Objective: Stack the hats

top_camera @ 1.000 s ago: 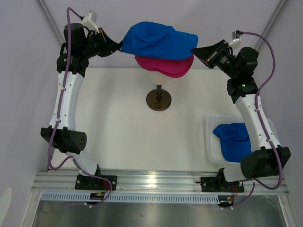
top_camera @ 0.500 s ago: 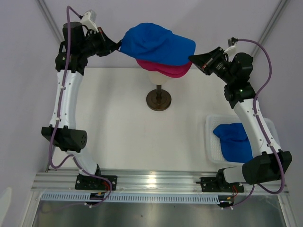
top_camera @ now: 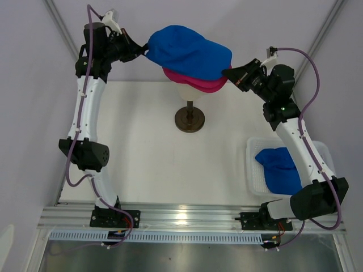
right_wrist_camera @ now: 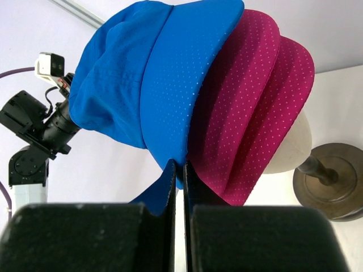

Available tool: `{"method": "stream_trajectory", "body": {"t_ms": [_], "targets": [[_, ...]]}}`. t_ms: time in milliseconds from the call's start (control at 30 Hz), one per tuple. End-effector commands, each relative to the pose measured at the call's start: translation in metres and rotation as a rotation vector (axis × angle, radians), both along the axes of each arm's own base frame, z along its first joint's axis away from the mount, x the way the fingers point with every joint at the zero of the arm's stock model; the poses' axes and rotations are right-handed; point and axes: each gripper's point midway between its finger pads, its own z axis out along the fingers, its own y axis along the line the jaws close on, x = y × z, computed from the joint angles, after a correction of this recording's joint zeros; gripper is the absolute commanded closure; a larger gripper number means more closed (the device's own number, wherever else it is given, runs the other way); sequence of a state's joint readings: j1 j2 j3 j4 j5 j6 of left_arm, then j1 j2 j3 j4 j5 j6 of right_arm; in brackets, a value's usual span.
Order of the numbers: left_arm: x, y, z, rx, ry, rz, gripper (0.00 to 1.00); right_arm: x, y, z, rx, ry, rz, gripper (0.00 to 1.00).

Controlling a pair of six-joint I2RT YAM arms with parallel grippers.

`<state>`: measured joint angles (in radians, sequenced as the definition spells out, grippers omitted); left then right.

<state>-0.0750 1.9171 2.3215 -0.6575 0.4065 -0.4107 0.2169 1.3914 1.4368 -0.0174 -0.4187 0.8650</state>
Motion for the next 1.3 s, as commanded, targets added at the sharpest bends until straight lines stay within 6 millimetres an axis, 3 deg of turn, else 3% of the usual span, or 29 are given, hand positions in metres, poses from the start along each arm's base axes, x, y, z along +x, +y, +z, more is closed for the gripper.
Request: {"method": "stream_trajectory", "body": {"t_ms": [0, 200, 333, 600, 733, 800, 833, 933, 1033, 1267], "targets": [[0.018, 0.019, 0.028, -0.019, -0.104, 0.094, 0.95, 0.001, -0.028, 0.009, -0.028, -0.055, -0.151, 1.00], [0.033, -0.013, 0.026, -0.043, -0.138, 0.073, 0.95, -0.004, -0.030, 0.013, -0.008, -0.104, -0.172, 1.00], [0.041, -0.022, 0.021, -0.036, -0.139, 0.098, 0.95, -0.005, -0.022, 0.009, -0.013, -0.097, -0.126, 1.00], [0.056, -0.021, -0.039, 0.025, 0.002, 0.116, 0.96, -0.006, -0.006, 0.010, -0.017, -0.132, -0.040, 1.00], [0.059, -0.024, -0.053, 0.054, 0.032, 0.093, 0.96, -0.006, -0.002, 0.007, -0.028, -0.141, -0.018, 0.98], [0.057, -0.026, -0.059, 0.071, 0.038, 0.082, 0.95, -0.005, 0.000, 0.009, -0.035, -0.158, -0.005, 0.90], [0.056, -0.026, -0.058, 0.083, 0.028, 0.078, 0.95, -0.004, -0.001, 0.011, -0.041, -0.170, -0.007, 0.73], [0.050, -0.026, -0.046, 0.094, 0.000, 0.073, 0.93, 0.001, -0.004, 0.023, -0.076, -0.217, -0.028, 0.46], [0.046, -0.026, -0.036, 0.098, -0.026, 0.062, 0.92, 0.004, -0.006, 0.044, -0.094, -0.272, -0.035, 0.33], [0.042, -0.035, -0.037, 0.113, -0.032, 0.028, 0.89, 0.012, -0.023, 0.077, -0.104, -0.374, -0.118, 0.29]]}}
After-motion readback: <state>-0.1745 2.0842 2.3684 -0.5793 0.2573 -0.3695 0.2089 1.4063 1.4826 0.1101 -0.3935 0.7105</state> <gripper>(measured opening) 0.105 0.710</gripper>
